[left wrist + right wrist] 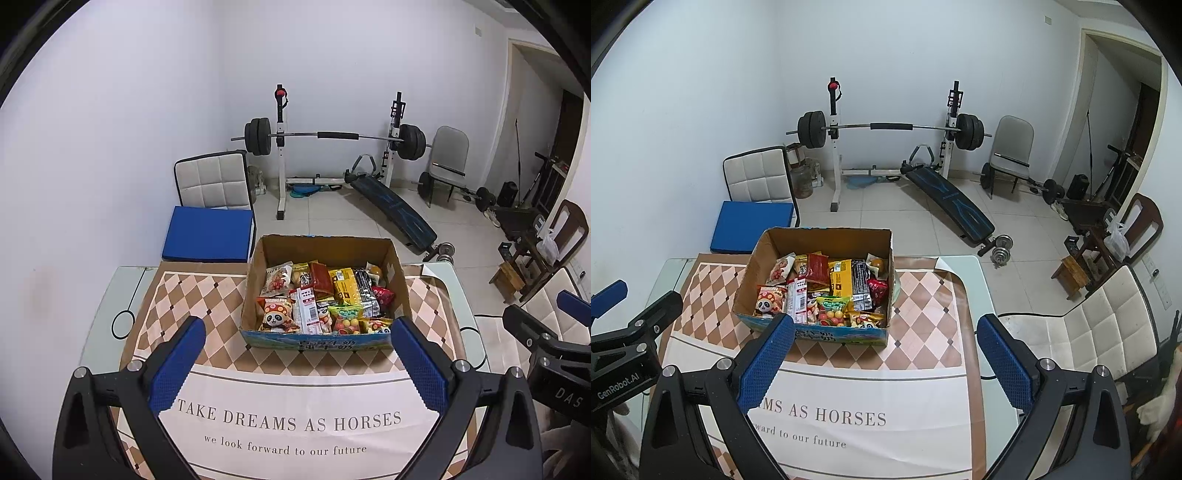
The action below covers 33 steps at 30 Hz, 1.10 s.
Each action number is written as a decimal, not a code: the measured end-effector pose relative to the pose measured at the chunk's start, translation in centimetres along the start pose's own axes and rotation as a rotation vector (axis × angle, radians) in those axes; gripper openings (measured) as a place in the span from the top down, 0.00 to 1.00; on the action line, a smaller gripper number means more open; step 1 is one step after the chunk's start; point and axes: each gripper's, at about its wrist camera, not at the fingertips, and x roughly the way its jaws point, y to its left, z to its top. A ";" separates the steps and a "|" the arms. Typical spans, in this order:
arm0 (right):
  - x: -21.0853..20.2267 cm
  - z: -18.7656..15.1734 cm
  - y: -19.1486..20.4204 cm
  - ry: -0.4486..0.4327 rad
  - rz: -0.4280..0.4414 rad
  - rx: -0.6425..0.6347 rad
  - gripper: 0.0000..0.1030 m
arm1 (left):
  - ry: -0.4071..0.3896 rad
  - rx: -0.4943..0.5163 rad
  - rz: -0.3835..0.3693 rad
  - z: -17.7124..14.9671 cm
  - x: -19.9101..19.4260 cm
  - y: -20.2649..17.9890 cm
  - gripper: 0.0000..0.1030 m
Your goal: Organize snacks
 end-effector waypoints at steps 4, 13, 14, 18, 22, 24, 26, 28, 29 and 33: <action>-0.2 -0.2 -0.1 -0.005 -0.001 -0.001 0.02 | 0.000 -0.001 -0.003 -0.1 0.0 0.0 0.00; -0.3 -0.1 0.0 -0.009 0.000 -0.007 0.02 | 0.002 0.000 -0.008 -0.2 -0.1 0.0 0.00; -0.4 -0.1 0.0 -0.010 0.000 -0.008 0.02 | 0.001 0.001 -0.009 -0.2 -0.1 0.0 0.00; -0.6 0.0 0.0 -0.013 0.002 -0.008 0.02 | 0.001 0.000 -0.008 -0.3 -0.1 0.0 0.00; -0.7 0.3 -0.1 -0.009 0.006 -0.006 0.02 | -0.001 0.001 -0.010 -0.3 -0.1 0.0 0.00; -0.6 0.4 -0.2 -0.007 0.006 -0.006 0.02 | -0.002 0.003 -0.013 -0.2 -0.2 -0.1 0.00; -0.9 0.5 -0.2 -0.006 0.006 -0.006 0.02 | -0.004 0.004 -0.012 -0.2 -0.2 -0.1 0.00; -0.9 0.6 -0.1 -0.008 0.005 -0.007 0.02 | -0.004 0.003 -0.013 -0.3 -0.2 -0.1 0.00; -0.9 0.5 -0.1 -0.010 0.004 -0.007 0.02 | -0.005 0.004 -0.013 -0.3 -0.3 -0.1 0.00; -1.0 0.5 -0.1 -0.010 0.004 -0.006 0.02 | -0.004 0.004 -0.011 -0.3 -0.2 -0.1 0.00</action>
